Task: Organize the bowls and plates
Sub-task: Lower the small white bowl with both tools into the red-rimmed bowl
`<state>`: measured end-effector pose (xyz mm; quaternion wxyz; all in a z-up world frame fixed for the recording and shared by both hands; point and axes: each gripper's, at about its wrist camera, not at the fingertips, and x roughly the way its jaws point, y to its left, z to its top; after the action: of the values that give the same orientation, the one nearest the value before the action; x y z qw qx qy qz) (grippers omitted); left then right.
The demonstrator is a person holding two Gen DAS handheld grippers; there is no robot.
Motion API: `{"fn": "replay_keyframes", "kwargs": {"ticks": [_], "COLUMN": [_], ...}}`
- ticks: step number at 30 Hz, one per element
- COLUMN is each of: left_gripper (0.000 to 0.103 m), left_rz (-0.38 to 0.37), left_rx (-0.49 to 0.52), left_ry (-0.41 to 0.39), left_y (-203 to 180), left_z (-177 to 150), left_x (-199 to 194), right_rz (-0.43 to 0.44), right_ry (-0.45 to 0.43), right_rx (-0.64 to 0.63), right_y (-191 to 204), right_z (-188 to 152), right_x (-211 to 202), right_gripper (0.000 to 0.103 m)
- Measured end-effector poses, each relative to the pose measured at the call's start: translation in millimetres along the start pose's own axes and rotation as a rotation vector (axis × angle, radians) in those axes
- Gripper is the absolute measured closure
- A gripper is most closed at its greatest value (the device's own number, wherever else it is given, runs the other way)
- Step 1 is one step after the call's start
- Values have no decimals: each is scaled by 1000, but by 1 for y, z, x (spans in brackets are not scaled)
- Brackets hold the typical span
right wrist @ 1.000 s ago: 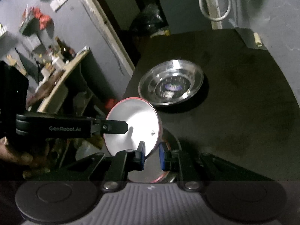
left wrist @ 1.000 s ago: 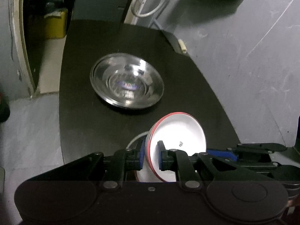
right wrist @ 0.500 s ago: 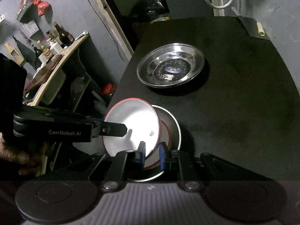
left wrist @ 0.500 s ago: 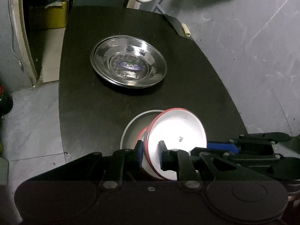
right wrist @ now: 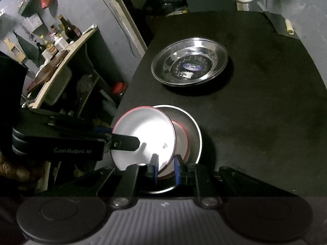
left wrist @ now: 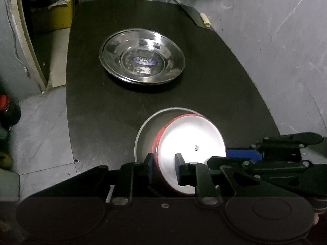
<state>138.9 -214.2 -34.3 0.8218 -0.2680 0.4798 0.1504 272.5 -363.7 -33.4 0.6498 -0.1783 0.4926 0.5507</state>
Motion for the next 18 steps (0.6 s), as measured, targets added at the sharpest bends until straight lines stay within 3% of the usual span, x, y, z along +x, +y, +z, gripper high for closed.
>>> {"fn": "replay_keyframes", "kwargs": {"ticks": [14, 18], "left_gripper": [80, 79], "left_rz": [3, -4], "left_rx": [10, 6], "left_ry": [30, 35], "left_y": [-1, 0], "left_z": [2, 2], "left_x": [7, 7], "right_rz": [3, -4], "right_ry": [14, 14], "right_rx": [1, 11], "right_y": [-2, -3], "right_z": [0, -1], "right_x": [3, 2], "right_gripper": [78, 70]}}
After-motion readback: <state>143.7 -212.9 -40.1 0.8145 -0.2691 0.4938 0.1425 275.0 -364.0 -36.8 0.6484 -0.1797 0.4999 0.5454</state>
